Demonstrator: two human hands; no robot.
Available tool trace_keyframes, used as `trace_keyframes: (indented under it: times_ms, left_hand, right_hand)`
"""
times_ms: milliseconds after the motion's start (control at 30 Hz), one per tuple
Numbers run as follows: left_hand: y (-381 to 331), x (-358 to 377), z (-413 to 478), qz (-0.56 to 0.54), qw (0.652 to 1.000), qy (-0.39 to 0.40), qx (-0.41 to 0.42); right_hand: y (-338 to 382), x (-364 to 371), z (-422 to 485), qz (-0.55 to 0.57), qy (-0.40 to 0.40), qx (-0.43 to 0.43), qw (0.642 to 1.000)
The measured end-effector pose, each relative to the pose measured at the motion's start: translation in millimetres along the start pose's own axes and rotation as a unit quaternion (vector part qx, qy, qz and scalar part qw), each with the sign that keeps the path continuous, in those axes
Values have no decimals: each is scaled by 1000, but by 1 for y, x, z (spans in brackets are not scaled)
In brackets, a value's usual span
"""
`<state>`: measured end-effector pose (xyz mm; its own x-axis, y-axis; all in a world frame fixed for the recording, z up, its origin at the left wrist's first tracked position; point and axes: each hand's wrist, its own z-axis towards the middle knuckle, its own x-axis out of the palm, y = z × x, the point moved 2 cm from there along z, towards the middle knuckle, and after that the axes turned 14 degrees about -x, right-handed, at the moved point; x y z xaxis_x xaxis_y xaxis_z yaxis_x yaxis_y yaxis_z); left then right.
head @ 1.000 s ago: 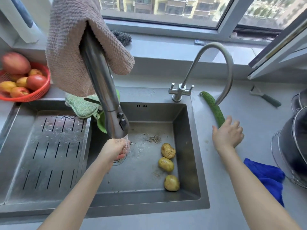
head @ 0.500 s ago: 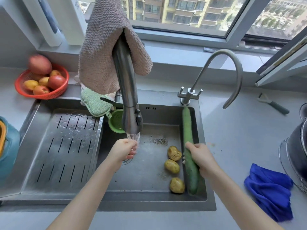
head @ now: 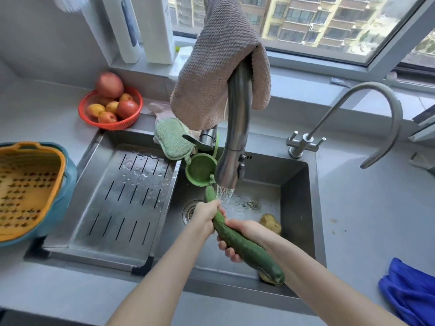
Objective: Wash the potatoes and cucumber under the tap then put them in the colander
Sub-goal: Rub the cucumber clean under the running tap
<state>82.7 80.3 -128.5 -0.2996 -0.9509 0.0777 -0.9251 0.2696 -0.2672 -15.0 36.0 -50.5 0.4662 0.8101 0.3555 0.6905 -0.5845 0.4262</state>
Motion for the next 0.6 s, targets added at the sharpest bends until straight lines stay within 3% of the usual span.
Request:
trace_keyframes:
  times_ms: [133,333,433,600]
  left_hand:
    - [-5,0,17,-119,985,86,-88]
    - [-13,-1,26,-174,967,148,-114]
    - [-17,-4,29,-157,973,128,-112]
    - [-28,-5,33,-87,992,57,-72]
  right_hand:
    - [2,-4,-8,40,26,24,999]
    - [5,-12,-26,103,89,33,990]
    - [10,-21,-29,88,91,37,991]
    - [20,-23,-29,-55,22,47,997]
